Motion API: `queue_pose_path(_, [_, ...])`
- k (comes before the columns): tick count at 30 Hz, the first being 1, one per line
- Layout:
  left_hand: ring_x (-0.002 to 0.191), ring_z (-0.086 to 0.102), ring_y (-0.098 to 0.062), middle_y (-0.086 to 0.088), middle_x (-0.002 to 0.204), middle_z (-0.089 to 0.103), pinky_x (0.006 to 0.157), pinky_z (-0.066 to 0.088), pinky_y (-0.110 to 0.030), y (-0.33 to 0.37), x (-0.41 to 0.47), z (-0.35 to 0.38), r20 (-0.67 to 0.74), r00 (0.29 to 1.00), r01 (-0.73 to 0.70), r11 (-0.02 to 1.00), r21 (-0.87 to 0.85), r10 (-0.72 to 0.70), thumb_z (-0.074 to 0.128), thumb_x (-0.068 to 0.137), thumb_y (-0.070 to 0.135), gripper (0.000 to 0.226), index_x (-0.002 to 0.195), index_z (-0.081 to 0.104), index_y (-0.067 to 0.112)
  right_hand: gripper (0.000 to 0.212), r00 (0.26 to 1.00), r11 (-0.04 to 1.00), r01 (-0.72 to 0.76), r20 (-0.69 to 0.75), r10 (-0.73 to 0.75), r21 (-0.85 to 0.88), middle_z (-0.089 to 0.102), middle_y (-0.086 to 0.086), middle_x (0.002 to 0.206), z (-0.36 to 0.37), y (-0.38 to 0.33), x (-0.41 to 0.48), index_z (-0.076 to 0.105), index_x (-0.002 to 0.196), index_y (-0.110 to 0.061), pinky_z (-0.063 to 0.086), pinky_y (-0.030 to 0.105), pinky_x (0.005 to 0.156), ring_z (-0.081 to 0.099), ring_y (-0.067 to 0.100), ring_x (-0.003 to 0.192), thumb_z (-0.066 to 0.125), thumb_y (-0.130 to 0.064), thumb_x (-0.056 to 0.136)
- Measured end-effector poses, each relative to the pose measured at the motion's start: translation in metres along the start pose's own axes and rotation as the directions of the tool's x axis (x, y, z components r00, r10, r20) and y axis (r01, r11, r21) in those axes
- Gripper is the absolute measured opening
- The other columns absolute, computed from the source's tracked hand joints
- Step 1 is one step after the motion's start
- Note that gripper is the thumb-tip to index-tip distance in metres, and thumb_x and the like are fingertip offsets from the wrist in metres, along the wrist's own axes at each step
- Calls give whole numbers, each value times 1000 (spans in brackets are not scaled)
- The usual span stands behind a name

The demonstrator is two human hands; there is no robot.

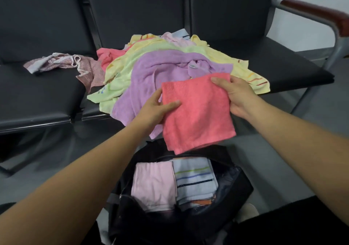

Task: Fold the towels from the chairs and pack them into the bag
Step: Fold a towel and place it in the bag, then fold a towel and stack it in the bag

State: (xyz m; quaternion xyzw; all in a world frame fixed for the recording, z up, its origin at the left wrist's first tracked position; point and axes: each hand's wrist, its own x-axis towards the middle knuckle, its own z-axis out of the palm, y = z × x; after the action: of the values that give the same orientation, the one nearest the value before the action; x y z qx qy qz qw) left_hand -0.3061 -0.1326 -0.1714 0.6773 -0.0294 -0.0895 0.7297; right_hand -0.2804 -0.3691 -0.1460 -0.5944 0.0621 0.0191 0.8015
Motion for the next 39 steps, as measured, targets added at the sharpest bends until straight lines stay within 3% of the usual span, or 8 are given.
queue_pose_path(10, [104, 69, -23, -2, 127, 67, 66, 61, -38, -136, 21, 4, 67, 922, 376, 924, 73, -381, 66, 97, 12, 48, 137, 51, 33, 18, 908, 910, -387, -233, 349, -148, 75, 16, 102, -67, 143, 18, 70, 108, -1, 60, 29, 63, 73, 19, 77, 73, -10, 93])
queue_pose_path(16, [79, 68, -19, -5, 109, 69, 58, 57, -30, -219, 26, -5, 46, 784, 605, 779, 165, -619, 65, 97, 12, 44, 136, 53, 27, 10, 740, 661, -671, -251, 624, -336, 71, 14, 87, -85, 214, 40, 67, 101, 3, 60, 33, 59, 69, 18, 65, 70, -3, 94])
queue_pose_path(20, [80, 67, -17, -9, 110, 67, 65, 59, -29, -273, 18, 0, -108, 774, 634, 766, 110, -624, 78, 87, 11, 40, 121, 58, 17, 17, 746, 622, -666, -353, 565, -412, 69, 22, 91, -96, 273, 42, 65, 80, -4, 56, 39, 64, 70, 27, 73, 80, -11, 85])
queue_pose_path(24, [92, 66, -24, -7, 107, 66, 87, 58, -42, -305, 6, -2, -206, 779, 627, 724, 287, -593, 80, 81, 11, 49, 119, 49, 15, 37, 741, 483, -644, -329, 585, -593, 72, 21, 109, -104, 315, 23, 71, 109, 1, 56, 44, 90, 70, 36, 102, 82, -20, 81])
queue_pose_path(30, [64, 58, -20, -8, 87, 62, 63, 51, -36, -298, 3, -10, -249, 752, 658, 717, 231, -610, 69, 84, 7, 27, 97, 50, 21, 29, 736, 574, -673, -349, 580, -466, 74, 21, 105, -108, 311, 12, 73, 104, 5, 57, 44, 94, 72, 35, 99, 83, -9, 80])
queue_pose_path(33, [80, 66, -26, -9, 97, 66, 72, 59, -40, -291, -12, -12, -214, 763, 640, 667, 381, -610, 69, 85, 12, 30, 105, 48, 19, 23, 747, 501, -656, -390, 538, -565, 72, 20, 95, -102, 298, 4, 69, 92, 7, 56, 38, 81, 69, 32, 88, 81, -10, 82])
queue_pose_path(37, [98, 66, -31, -12, 101, 68, 71, 45, -34, -257, -14, -12, -201, 834, 515, 594, 619, -513, 63, 91, 17, 25, 112, 53, 8, 27, 811, 269, -519, -367, 456, -811, 51, 6, 67, -82, 258, 2, 49, 66, -8, 32, 23, 45, 49, 16, 57, 65, -9, 88])
queue_pose_path(39, [93, 71, -29, -13, 92, 72, 73, 52, -35, -224, -3, -14, -170, 870, 451, 605, 657, -463, 64, 88, 15, 19, 104, 61, 5, 16, 840, 315, -479, -323, 436, -820, 59, 9, 70, -66, 230, 10, 56, 72, -6, 35, 21, 48, 56, 21, 61, 64, -11, 86])
